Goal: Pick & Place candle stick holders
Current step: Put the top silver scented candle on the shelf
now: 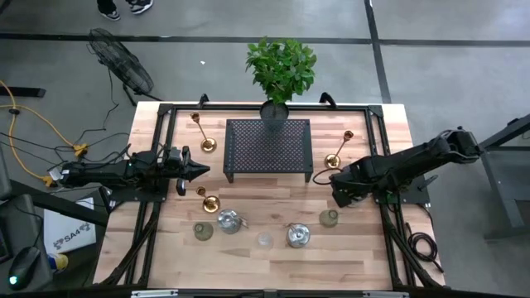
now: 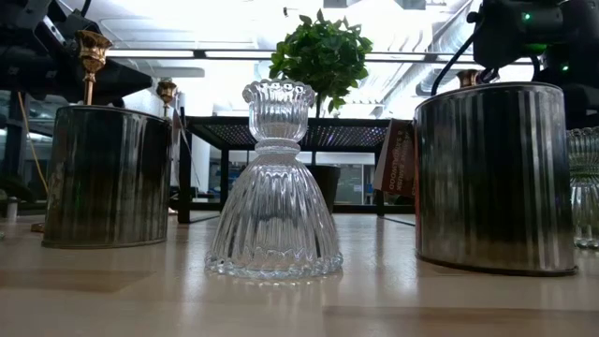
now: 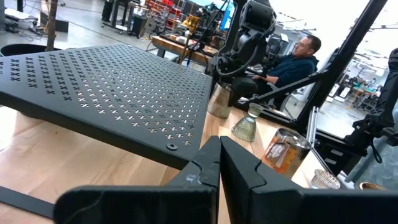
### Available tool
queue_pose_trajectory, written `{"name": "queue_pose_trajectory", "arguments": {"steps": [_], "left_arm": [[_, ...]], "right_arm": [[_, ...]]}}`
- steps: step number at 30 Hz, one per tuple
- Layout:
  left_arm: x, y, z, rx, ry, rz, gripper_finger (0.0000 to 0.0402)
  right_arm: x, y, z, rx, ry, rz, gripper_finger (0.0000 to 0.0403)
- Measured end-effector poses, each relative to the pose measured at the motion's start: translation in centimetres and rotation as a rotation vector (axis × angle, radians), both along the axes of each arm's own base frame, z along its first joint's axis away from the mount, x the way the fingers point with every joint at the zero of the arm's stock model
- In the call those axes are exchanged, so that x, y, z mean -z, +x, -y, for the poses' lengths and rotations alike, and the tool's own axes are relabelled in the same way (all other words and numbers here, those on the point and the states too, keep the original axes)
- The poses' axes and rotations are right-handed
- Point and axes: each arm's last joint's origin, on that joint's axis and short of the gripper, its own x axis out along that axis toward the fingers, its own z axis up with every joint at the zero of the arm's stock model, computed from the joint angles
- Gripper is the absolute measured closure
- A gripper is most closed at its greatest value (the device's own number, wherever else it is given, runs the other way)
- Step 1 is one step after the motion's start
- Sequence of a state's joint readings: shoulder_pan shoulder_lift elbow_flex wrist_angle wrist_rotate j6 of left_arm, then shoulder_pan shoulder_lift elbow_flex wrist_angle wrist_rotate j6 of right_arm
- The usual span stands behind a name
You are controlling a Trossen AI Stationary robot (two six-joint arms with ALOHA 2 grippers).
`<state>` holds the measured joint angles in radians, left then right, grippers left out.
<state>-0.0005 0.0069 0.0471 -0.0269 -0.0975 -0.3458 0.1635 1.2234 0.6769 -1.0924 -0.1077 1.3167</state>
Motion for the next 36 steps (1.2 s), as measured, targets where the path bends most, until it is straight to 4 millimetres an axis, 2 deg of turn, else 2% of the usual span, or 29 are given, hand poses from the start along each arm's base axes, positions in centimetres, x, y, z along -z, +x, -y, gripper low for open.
{"name": "queue_pose_trajectory", "arguments": {"steps": [5, 13, 24, 31, 36], "left_arm": [[0.0, 0.0, 0.0, 0.000, 0.000, 0.000, 0.0400], [0.0, 0.0, 0.0, 0.000, 0.000, 0.000, 0.0400], [0.0, 0.0, 0.0, 0.000, 0.000, 0.000, 0.0400], [0.0, 0.0, 0.0, 0.000, 0.000, 0.000, 0.0400], [0.0, 0.0, 0.0, 0.000, 0.000, 0.000, 0.0400]], "right_arm": [[-0.9, 0.2, 0.0, -0.036, 0.005, 0.046, 0.0057], [-4.0, 1.1, -0.2, -0.122, 0.032, 0.091, 0.0058], [-10.8, 2.6, 0.2, -0.232, 0.050, 0.236, 0.0058], [-14.5, 5.0, 1.5, -0.329, 0.013, 0.350, 0.0058], [-16.7, 6.9, 2.4, -0.402, -0.044, 0.337, 0.0058]]}}
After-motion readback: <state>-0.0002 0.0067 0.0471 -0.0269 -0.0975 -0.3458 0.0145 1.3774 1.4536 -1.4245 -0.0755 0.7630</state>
